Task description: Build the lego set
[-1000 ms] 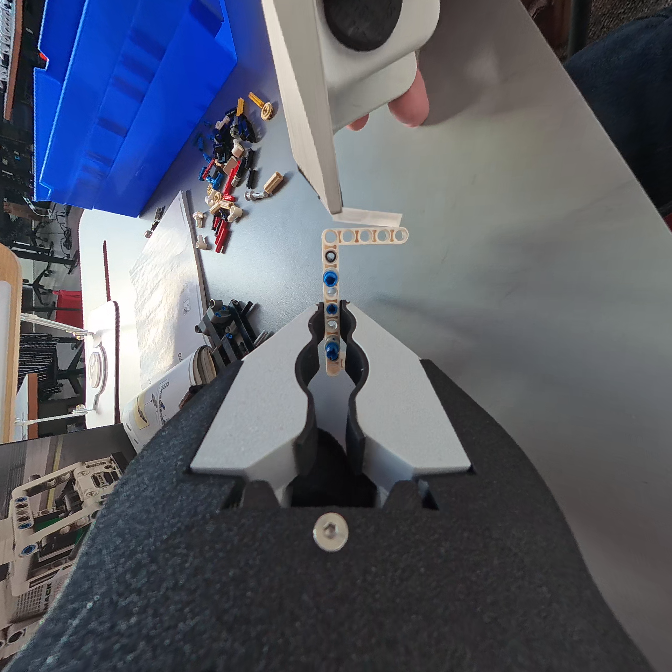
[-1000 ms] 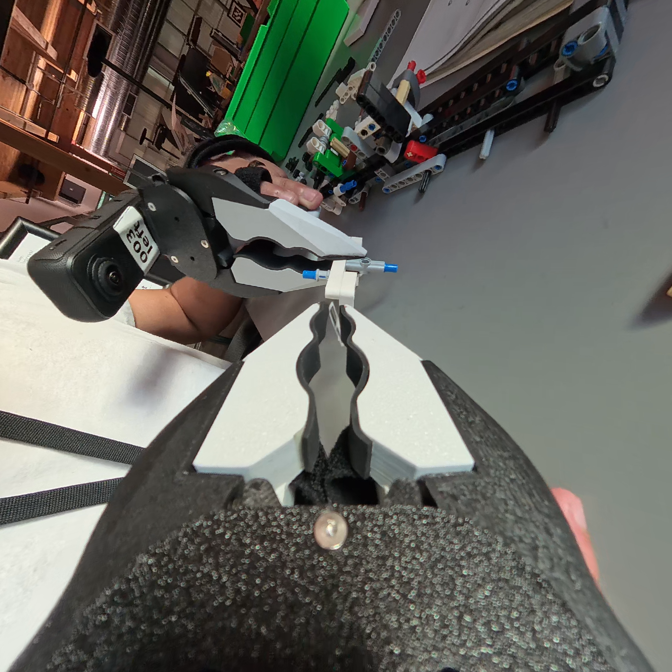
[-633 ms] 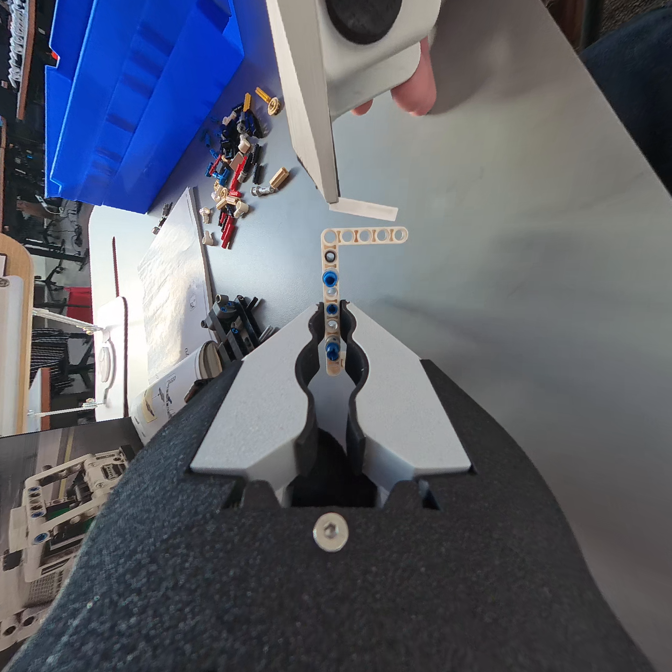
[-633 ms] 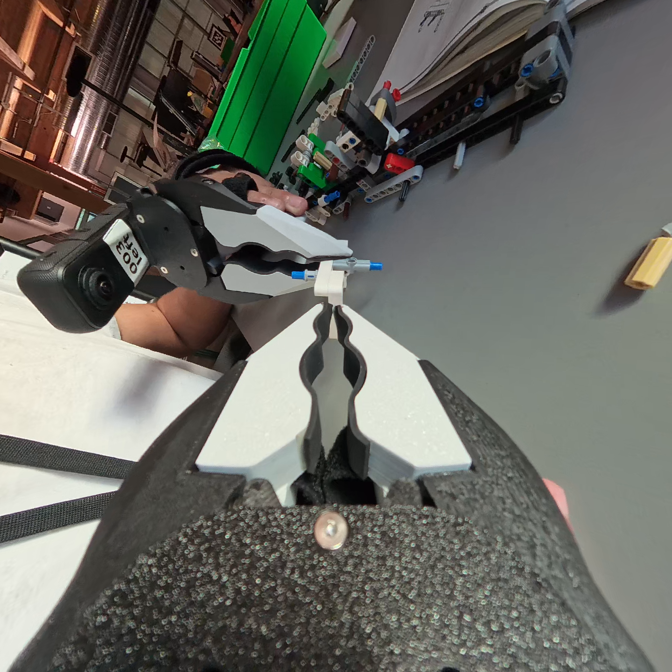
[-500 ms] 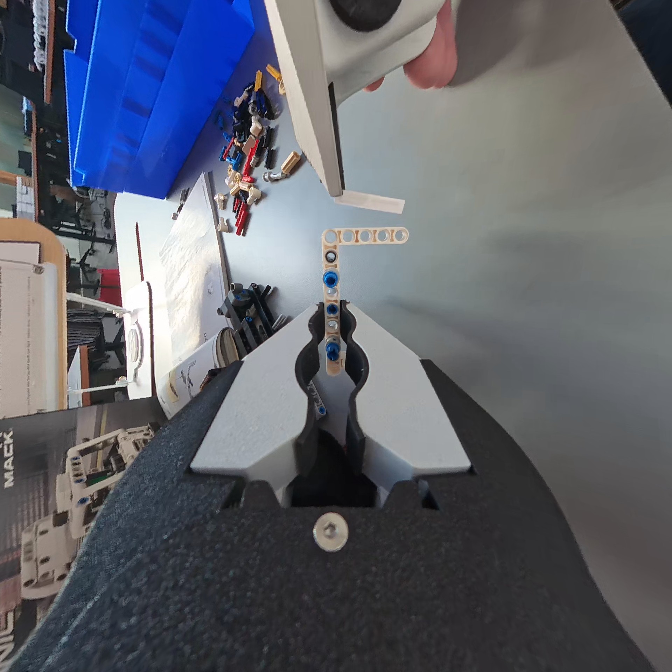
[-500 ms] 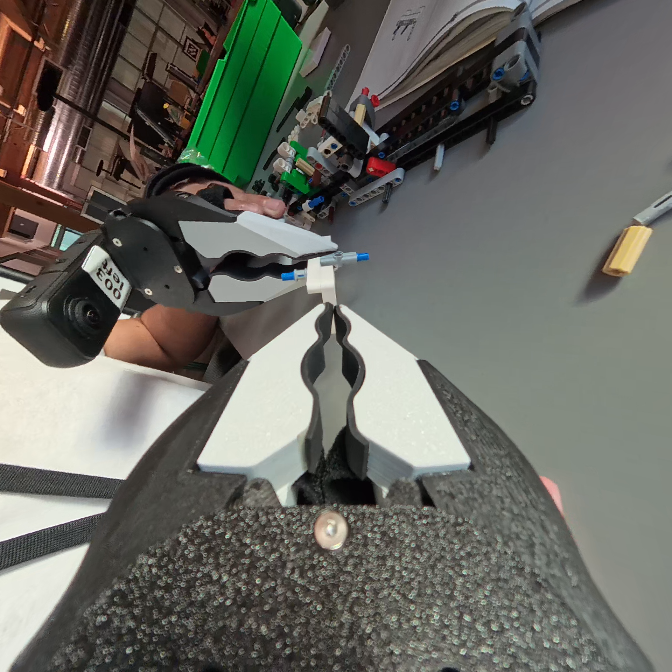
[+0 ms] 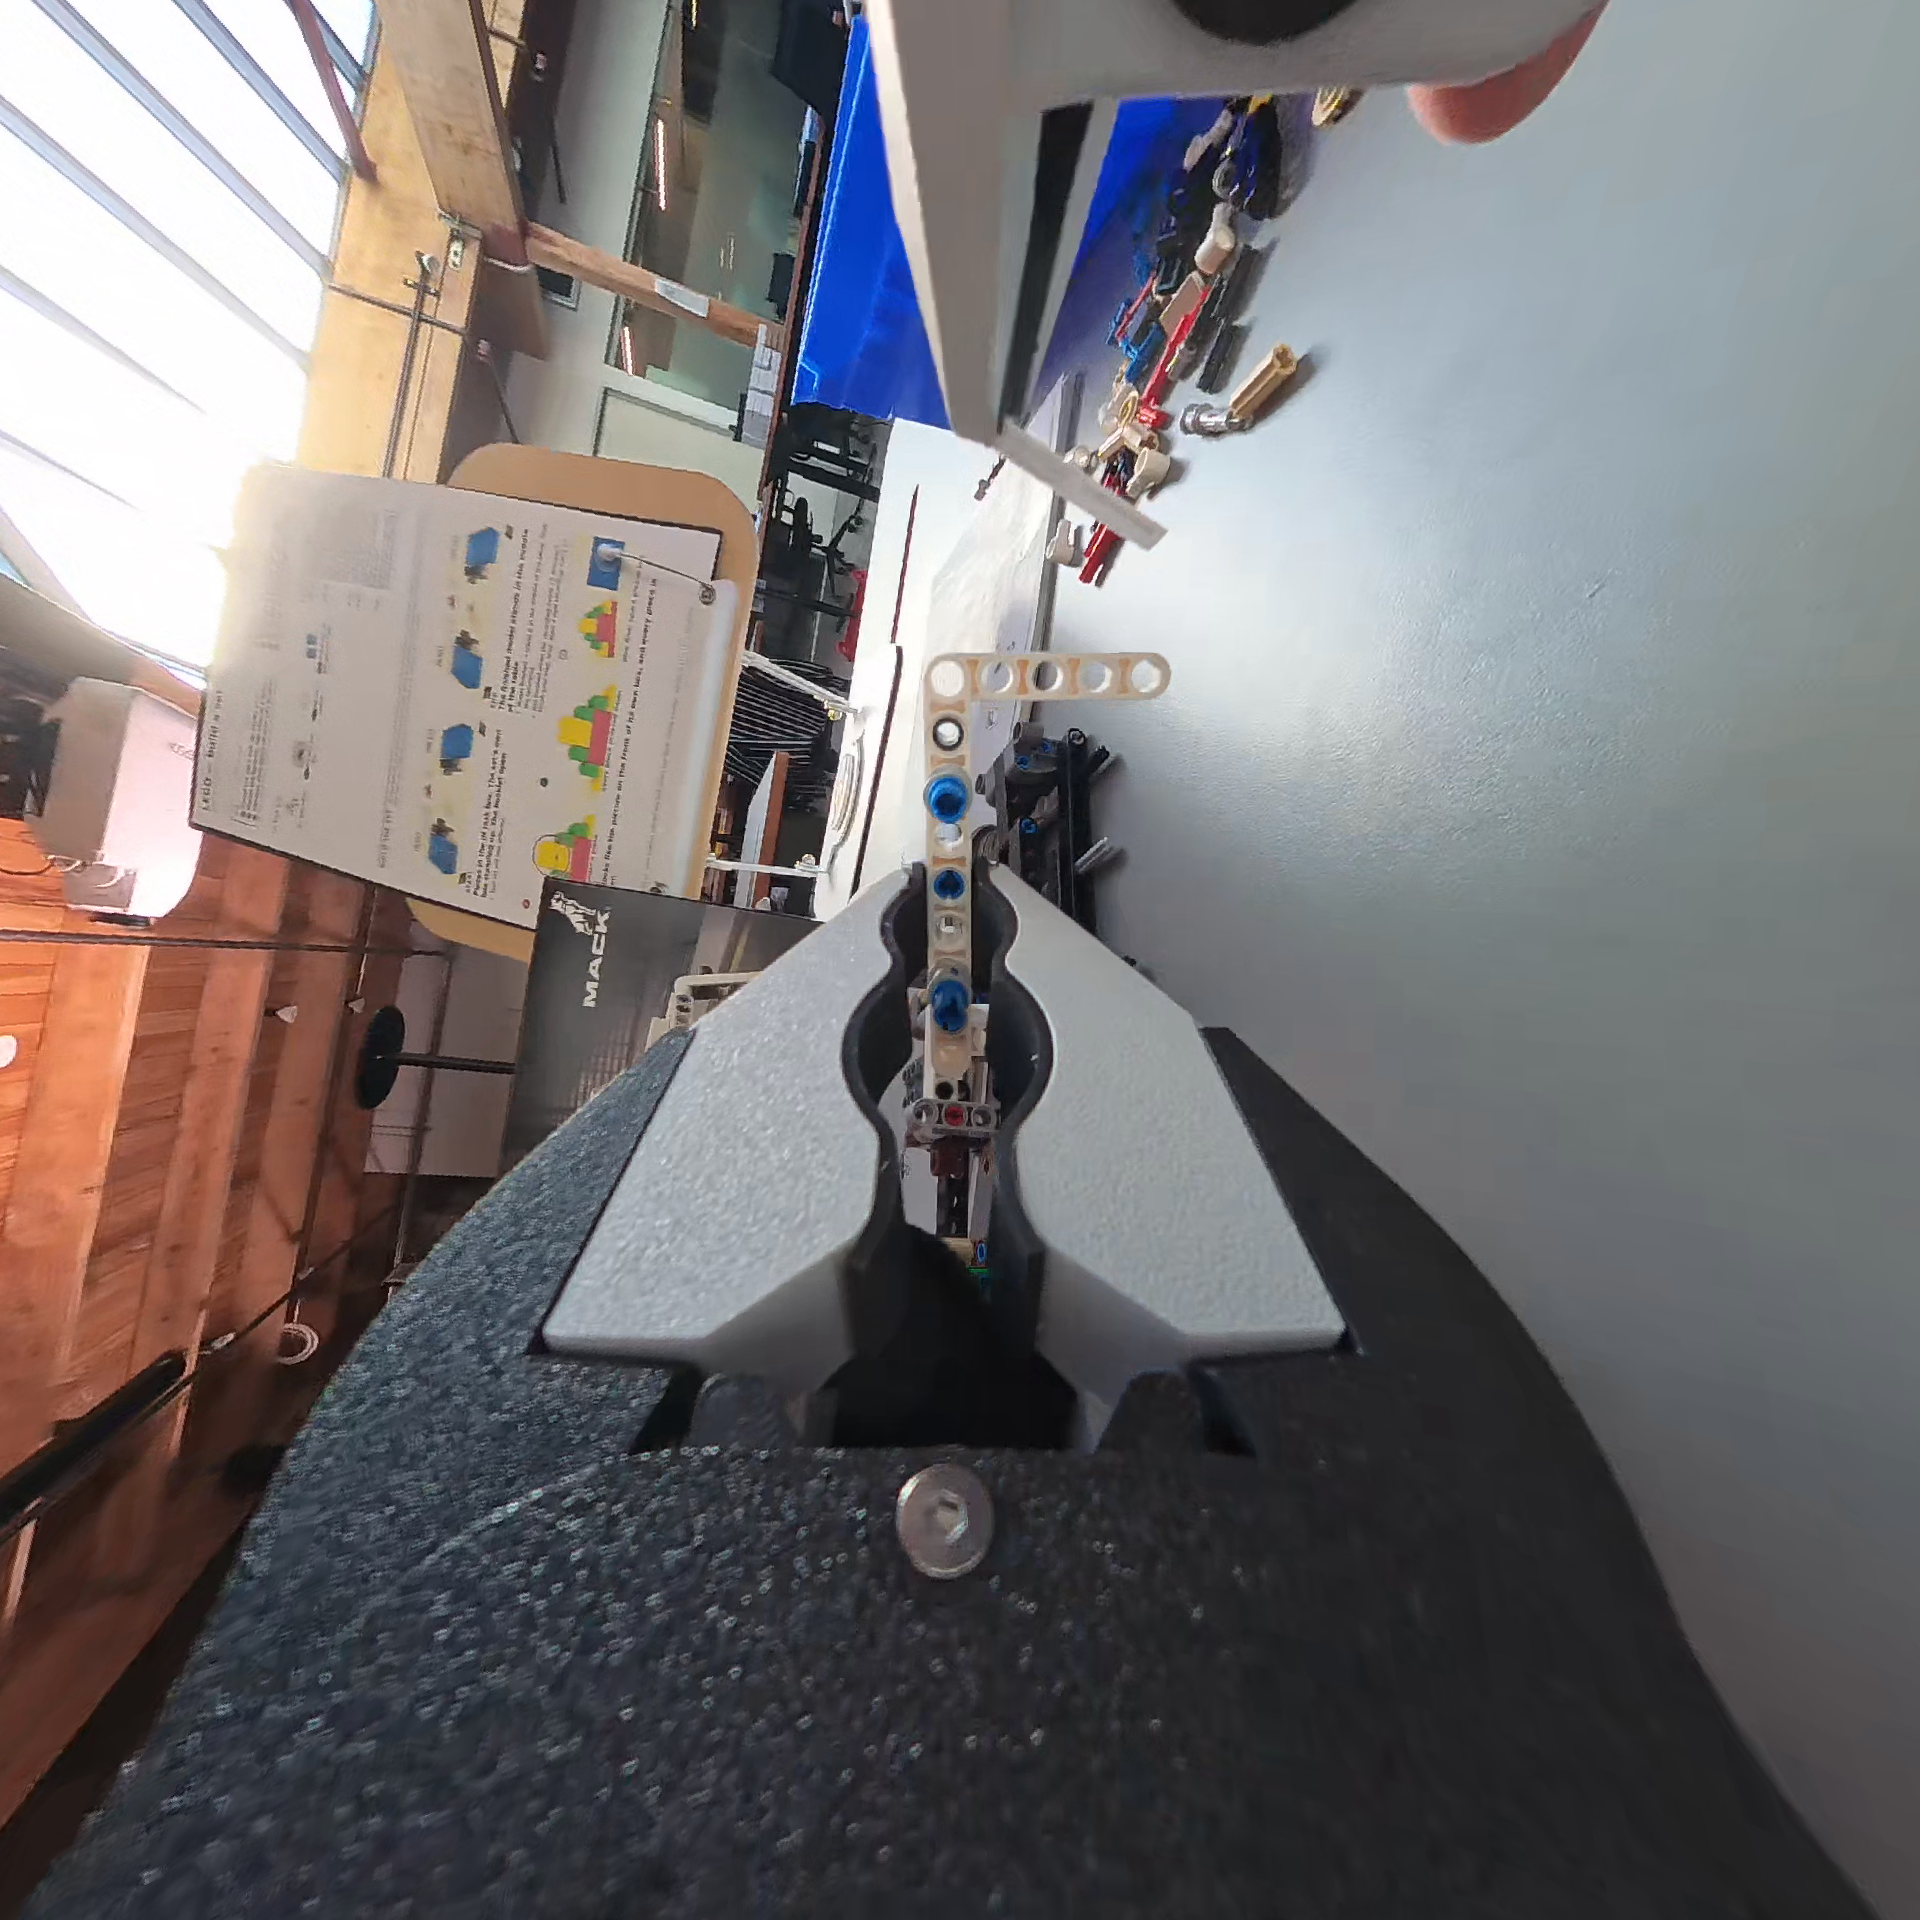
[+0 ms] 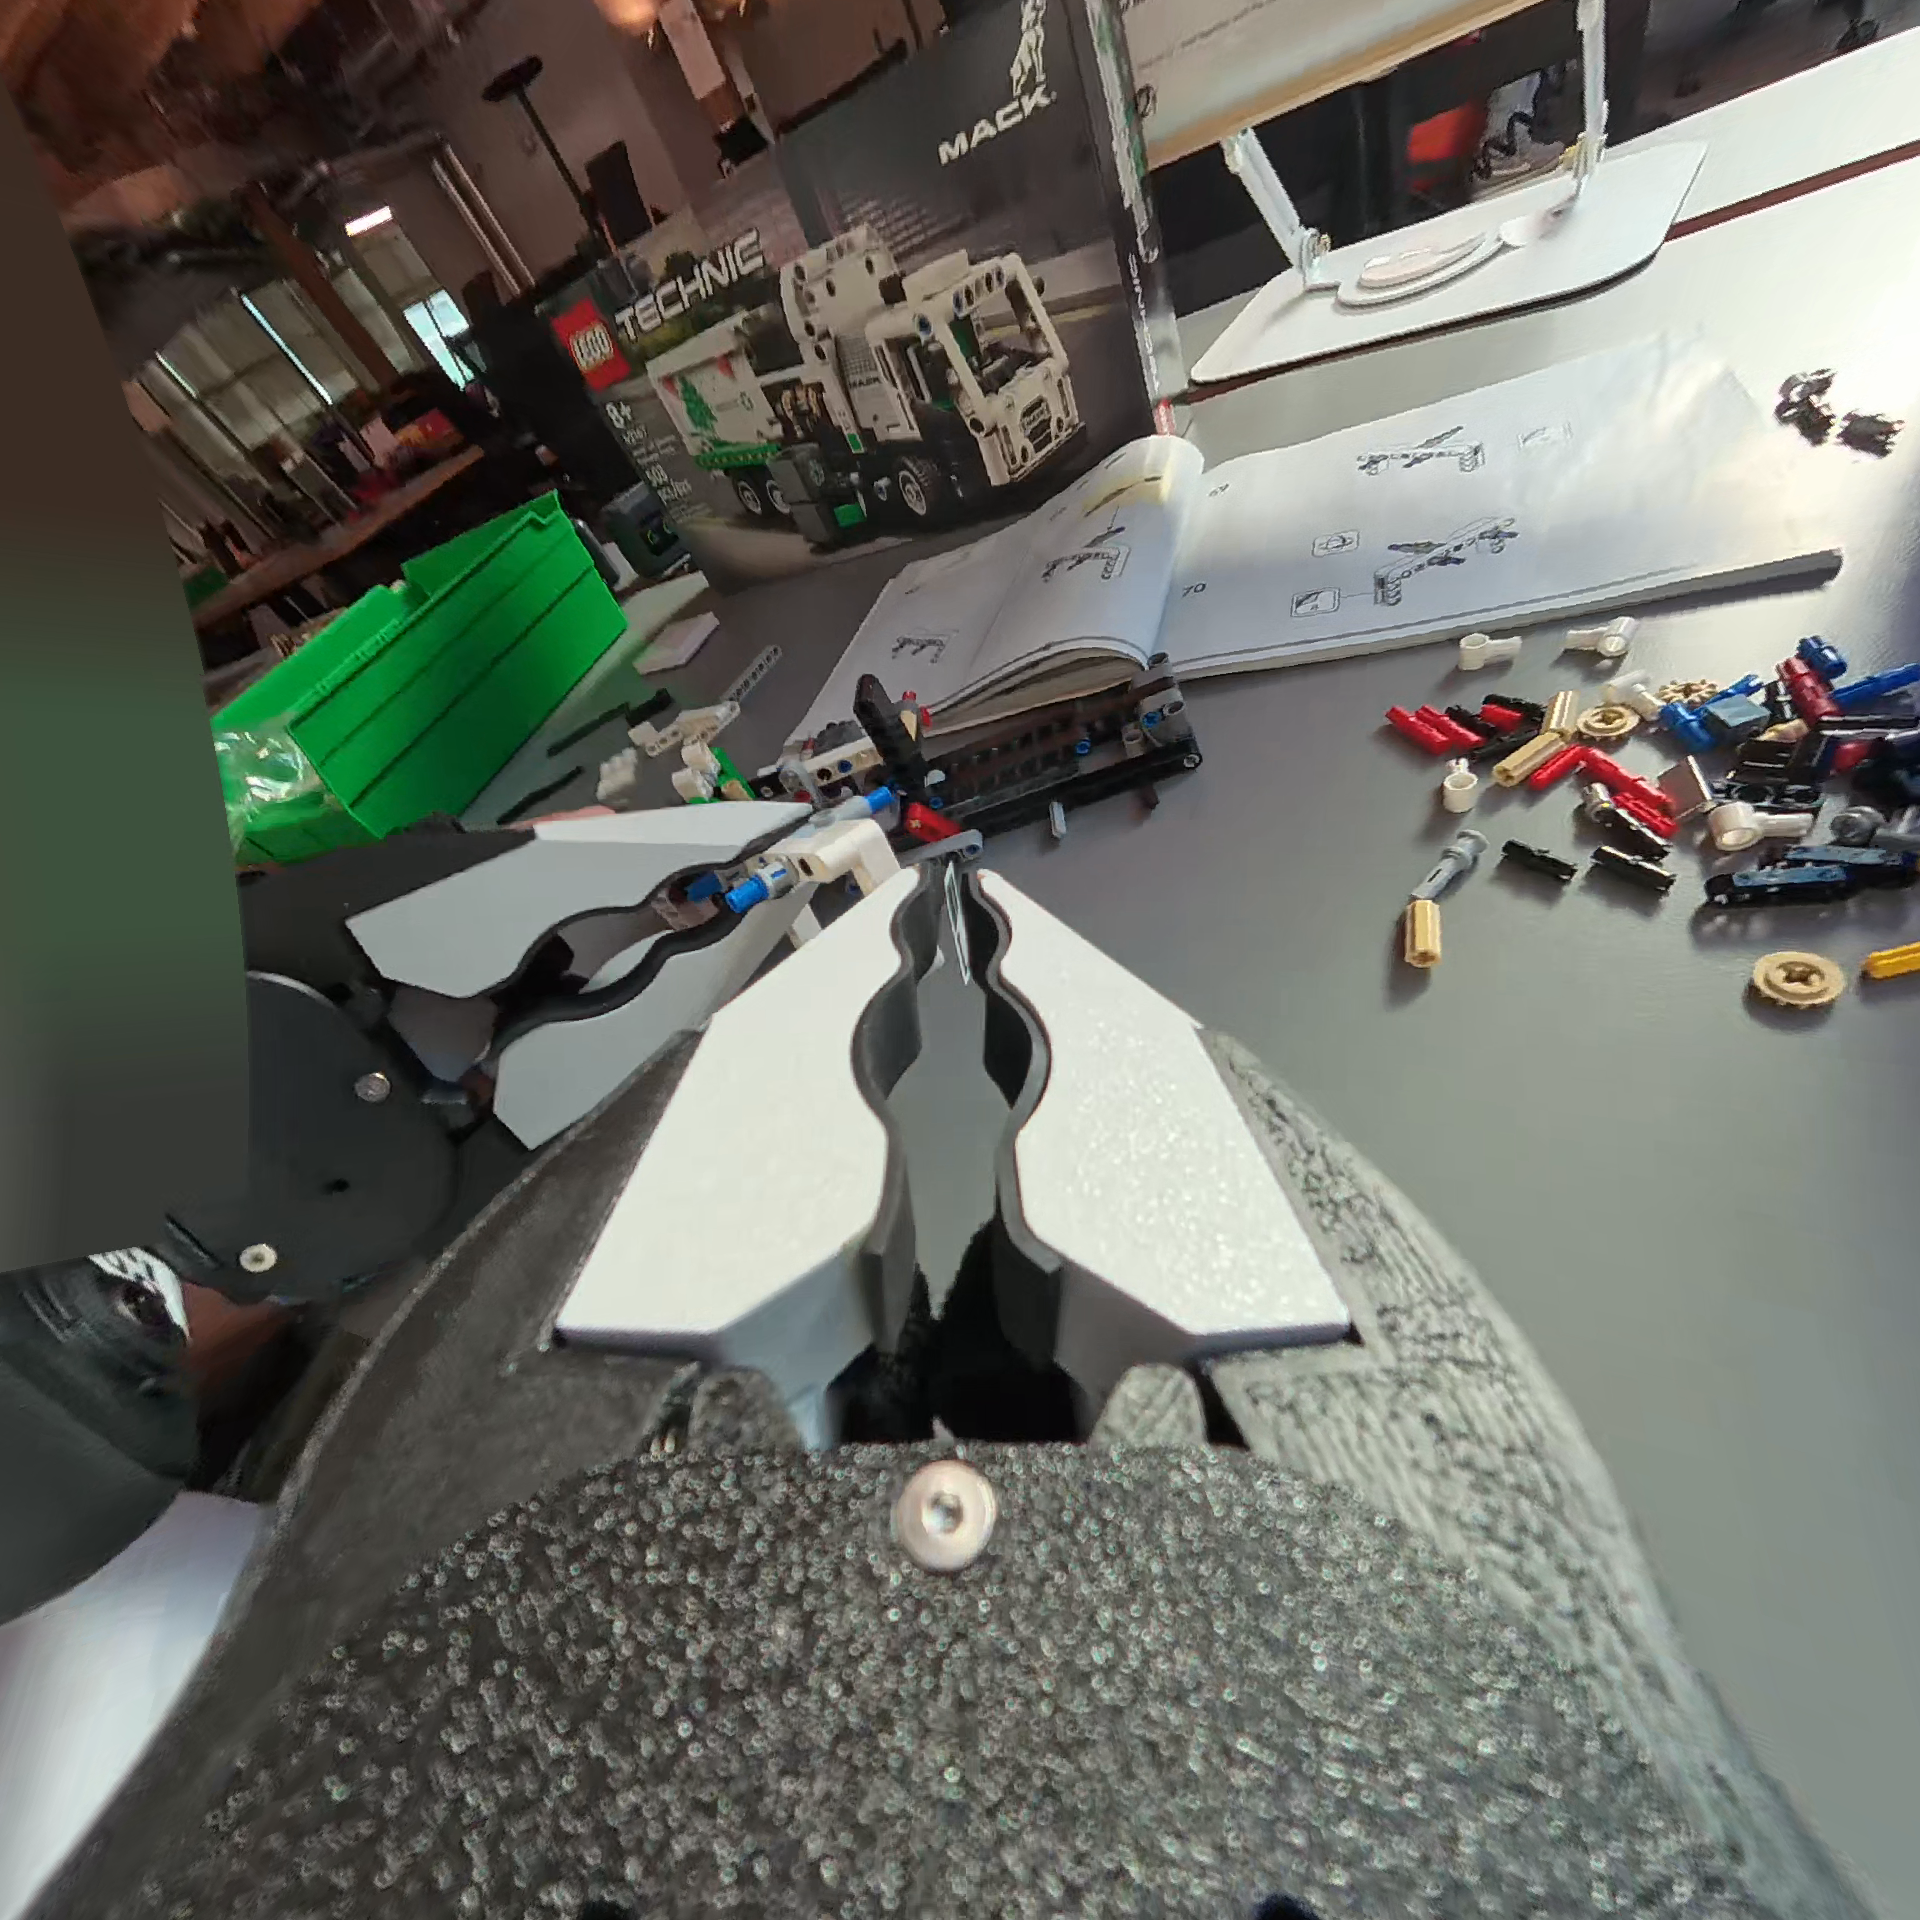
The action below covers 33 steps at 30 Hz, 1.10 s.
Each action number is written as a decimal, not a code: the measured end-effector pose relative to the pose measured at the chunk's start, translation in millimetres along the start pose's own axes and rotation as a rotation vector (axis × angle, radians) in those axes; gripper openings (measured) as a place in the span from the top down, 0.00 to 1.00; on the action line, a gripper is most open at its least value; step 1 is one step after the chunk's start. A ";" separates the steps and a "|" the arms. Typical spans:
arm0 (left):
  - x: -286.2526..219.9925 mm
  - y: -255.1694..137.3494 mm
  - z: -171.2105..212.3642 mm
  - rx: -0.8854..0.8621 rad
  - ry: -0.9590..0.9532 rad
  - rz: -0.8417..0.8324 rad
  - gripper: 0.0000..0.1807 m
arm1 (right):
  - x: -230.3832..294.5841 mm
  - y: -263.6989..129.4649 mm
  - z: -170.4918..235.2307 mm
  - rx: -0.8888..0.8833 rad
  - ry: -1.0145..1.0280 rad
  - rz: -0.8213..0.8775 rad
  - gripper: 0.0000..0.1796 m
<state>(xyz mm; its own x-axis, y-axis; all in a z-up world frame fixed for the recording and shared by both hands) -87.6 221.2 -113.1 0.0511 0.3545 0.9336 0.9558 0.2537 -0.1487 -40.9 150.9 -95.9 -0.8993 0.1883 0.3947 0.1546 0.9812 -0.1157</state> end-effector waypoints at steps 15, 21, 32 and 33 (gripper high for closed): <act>-12.3 6.4 1.5 0.068 -0.030 -0.034 0.97 | -12.1 3.8 11.0 -0.142 0.280 0.088 1.00; -19.9 10.1 -1.4 0.055 -0.051 0.003 0.97 | -19.8 6.1 13.7 -0.099 0.270 0.139 1.00; -21.5 9.1 -7.0 0.053 0.052 -0.036 0.98 | -20.2 2.0 14.6 -0.158 0.183 0.238 1.00; -21.5 9.1 -6.8 0.056 0.061 -0.041 0.98 | -18.6 1.4 14.7 -0.160 0.170 0.240 1.00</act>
<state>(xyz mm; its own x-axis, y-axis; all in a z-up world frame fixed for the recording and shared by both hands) -78.1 209.8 -132.3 0.0318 0.2880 0.9571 0.9397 0.3177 -0.1268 -30.0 148.2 -116.8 -0.7502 0.4065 0.5215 0.4283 0.8996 -0.0850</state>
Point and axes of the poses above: each gripper's, where its closed fingertips meet, y out along the fingers, z out of its underside, x = y × z across the jaws, the point moved 2 cm from there along -y, back along the fingers, and after that the axes turned 7 degrees about -x, right-handed, at the moved point
